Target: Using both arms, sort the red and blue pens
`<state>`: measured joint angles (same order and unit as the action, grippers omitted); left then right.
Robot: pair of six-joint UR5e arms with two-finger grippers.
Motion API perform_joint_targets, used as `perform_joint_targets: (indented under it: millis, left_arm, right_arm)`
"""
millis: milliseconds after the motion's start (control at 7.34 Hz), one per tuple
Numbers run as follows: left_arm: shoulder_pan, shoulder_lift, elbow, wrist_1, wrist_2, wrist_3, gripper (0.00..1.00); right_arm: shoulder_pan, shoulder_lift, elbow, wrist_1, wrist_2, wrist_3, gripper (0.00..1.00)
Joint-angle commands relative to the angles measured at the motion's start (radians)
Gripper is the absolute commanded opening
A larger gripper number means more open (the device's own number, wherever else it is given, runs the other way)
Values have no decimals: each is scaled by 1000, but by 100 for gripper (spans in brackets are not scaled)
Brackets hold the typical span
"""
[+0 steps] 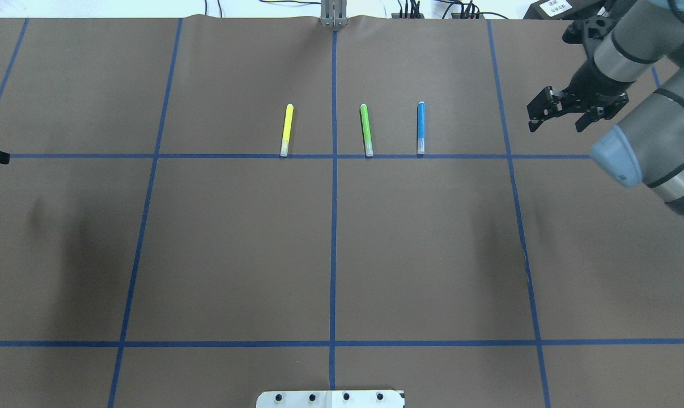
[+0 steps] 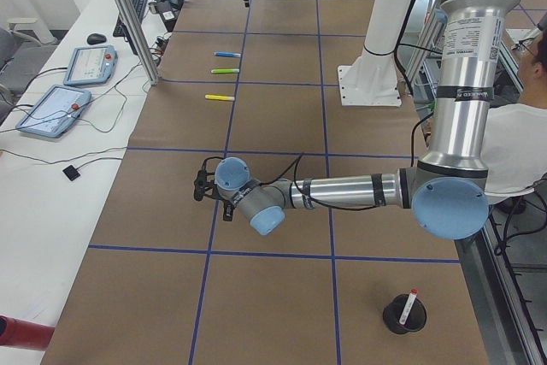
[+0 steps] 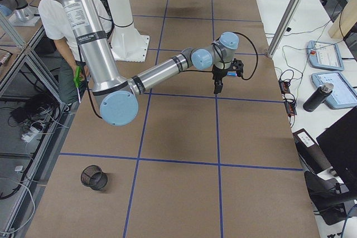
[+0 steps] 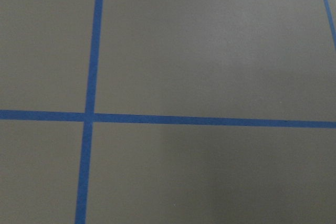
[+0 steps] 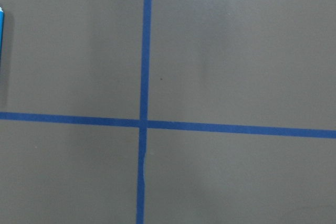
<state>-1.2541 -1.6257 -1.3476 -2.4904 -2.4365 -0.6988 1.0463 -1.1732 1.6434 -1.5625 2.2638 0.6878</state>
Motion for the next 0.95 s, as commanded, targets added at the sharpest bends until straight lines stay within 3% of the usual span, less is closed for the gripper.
perform_joint_targets:
  millis: [0, 272, 409, 545, 817]
  left_arm:
    - [-16, -5, -4, 11, 70, 117, 95]
    - [-36, -6, -74, 213, 173, 304, 95]
    - [-68, -6, -120, 334, 180, 397, 96]
    - [-103, -6, -148, 390, 186, 459, 96]
    - [-105, -3, -157, 392, 189, 464, 96]
  right_arm:
    - [-51, 27, -47, 96, -15, 123, 100]
    - [-74, 62, -88, 98, -36, 133, 99]
    - [-80, 88, -120, 99, -41, 145, 99]
    - [-86, 169, -213, 101, -41, 186, 99]
    - [-114, 214, -379, 297, -59, 222, 99]
